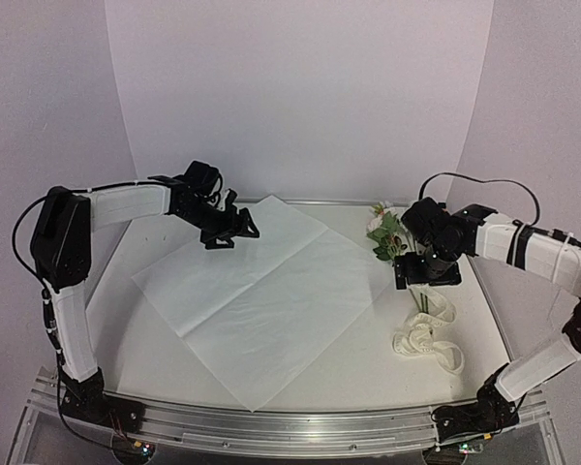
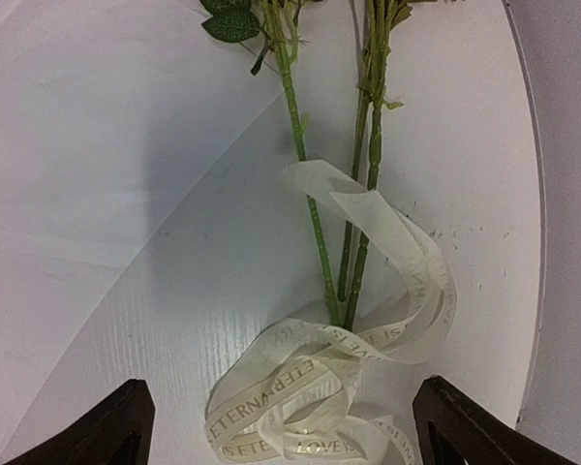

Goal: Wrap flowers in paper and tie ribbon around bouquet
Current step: Pick up the ribbon from the corner of the board.

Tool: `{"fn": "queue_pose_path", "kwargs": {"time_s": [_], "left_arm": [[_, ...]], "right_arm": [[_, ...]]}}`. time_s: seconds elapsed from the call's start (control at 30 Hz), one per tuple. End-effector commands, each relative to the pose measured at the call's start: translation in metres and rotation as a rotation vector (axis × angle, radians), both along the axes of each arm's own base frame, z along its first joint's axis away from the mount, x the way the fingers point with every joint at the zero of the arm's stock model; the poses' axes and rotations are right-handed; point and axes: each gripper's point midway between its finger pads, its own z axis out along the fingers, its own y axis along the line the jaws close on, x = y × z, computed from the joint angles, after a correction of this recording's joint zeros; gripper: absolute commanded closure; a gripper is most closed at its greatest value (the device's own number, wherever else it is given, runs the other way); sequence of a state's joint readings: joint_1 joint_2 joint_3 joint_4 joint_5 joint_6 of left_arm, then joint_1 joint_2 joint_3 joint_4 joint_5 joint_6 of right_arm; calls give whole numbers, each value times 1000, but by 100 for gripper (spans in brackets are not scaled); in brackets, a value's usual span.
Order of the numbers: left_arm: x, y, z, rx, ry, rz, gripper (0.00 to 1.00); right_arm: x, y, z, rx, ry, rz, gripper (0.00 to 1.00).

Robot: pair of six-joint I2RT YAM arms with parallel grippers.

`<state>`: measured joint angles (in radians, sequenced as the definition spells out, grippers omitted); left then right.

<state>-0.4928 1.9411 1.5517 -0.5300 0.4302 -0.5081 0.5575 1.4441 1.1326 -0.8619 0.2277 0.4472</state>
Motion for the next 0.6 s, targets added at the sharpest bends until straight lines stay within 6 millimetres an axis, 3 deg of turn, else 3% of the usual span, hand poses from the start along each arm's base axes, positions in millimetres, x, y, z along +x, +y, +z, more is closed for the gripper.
{"fn": "queue_pose_path", "kwargs": {"time_s": [0.0, 0.27, 0.57], "left_arm": [[-17, 0, 33, -78, -42, 6, 14], [-48, 12, 37, -96, -31, 12, 14], [-54, 13, 44, -116, -37, 3, 15]], "right_arm": [[16, -13, -14, -20, 83, 79, 6], [-9, -61, -46, 1, 143, -179, 9], [-22, -102, -77, 14, 180, -532, 14]]}}
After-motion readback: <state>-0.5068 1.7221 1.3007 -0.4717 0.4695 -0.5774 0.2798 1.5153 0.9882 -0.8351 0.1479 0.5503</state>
